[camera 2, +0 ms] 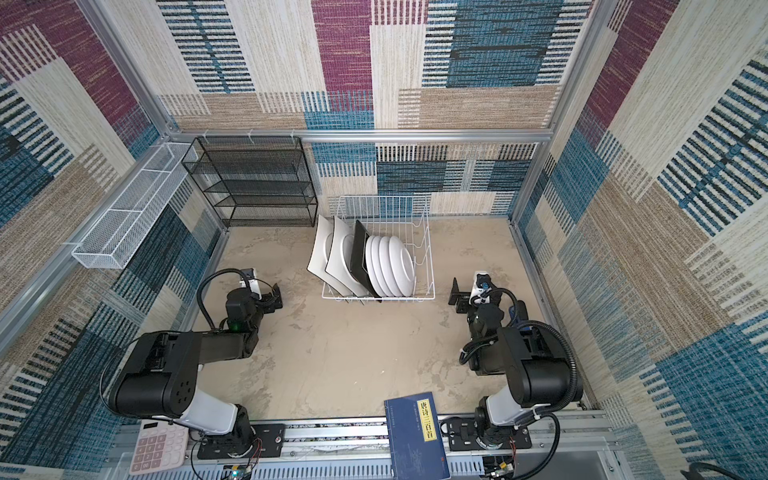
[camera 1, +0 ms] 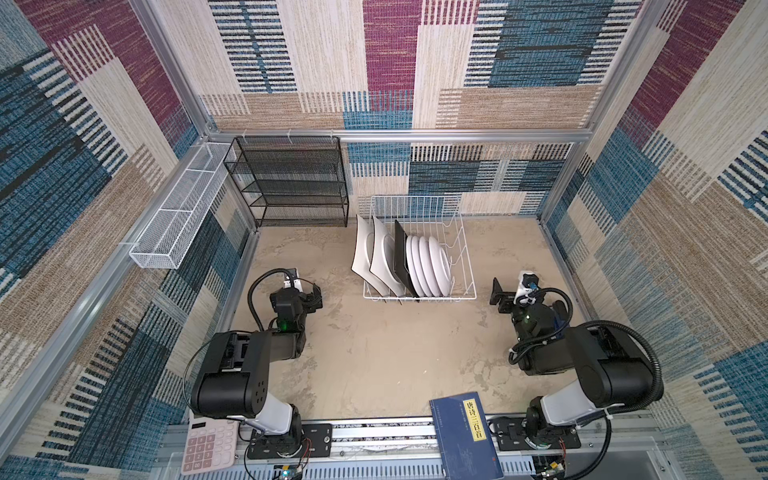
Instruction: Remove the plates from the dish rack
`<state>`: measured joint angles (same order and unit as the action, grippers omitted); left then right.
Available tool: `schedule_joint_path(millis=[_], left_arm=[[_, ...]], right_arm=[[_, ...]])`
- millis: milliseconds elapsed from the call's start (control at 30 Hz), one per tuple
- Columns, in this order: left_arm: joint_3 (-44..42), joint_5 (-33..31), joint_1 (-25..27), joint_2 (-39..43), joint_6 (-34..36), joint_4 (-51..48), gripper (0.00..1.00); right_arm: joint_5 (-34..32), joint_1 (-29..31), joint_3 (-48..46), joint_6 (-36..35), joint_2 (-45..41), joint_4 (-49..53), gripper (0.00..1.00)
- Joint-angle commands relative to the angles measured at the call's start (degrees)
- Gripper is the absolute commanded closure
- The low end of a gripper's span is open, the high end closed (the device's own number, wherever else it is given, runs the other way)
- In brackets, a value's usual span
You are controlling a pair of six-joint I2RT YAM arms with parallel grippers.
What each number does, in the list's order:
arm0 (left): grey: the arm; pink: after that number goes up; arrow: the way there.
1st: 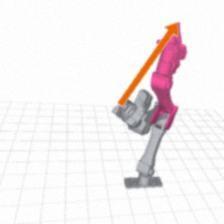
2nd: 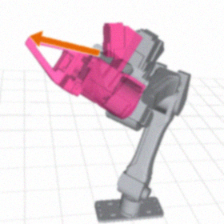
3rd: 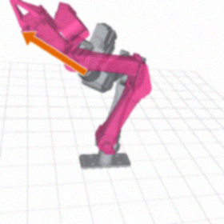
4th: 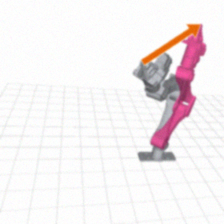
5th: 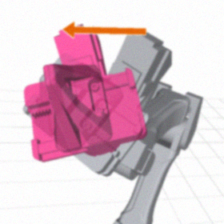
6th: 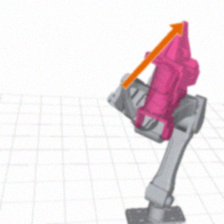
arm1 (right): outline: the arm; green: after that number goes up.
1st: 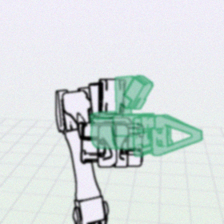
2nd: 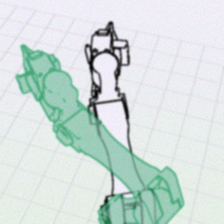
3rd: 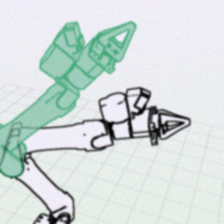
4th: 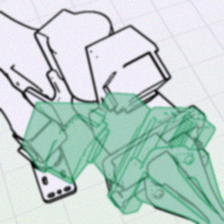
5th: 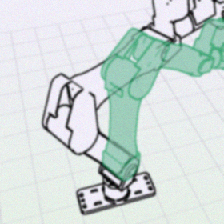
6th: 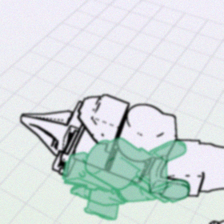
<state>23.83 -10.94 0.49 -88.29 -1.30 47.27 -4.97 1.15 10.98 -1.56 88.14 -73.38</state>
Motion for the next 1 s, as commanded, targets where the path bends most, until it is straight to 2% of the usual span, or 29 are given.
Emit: schedule_joint_path(millis=[0, 267, 467, 733, 967], left_arm=[[0.42, 1.03, -0.18, 0.05, 0.35, -0.24, 0.0], [0.25, 1.29, -0.32, 0.23, 0.33, -0.03, 0.01], [1.54, 6.63, -0.13, 2.56, 3.07, -3.53, 0.01], [4.94, 7.6, -0.05, 17.05, 2.06, -19.54, 0.01], [15.47, 9.0, -0.01, 25.02, -1.71, -38.46, 0.01]], right_arm=[[0.31, 0.0, 0.33, 0.48, 0.02, -1.85, 0.01], [0.2, 0.0, 0.12, 0.56, -0.07, -2.11, 0.01], [1.08, 0.04, 0.33, 0.05, -0.79, -1.29, 0.01], [0.52, 0.05, 7.03, -0.02, -8.93, 16.22, 0.01], [1.15, 0.08, 11.1, 2.22, -16.58, 25.88, 0.01]])
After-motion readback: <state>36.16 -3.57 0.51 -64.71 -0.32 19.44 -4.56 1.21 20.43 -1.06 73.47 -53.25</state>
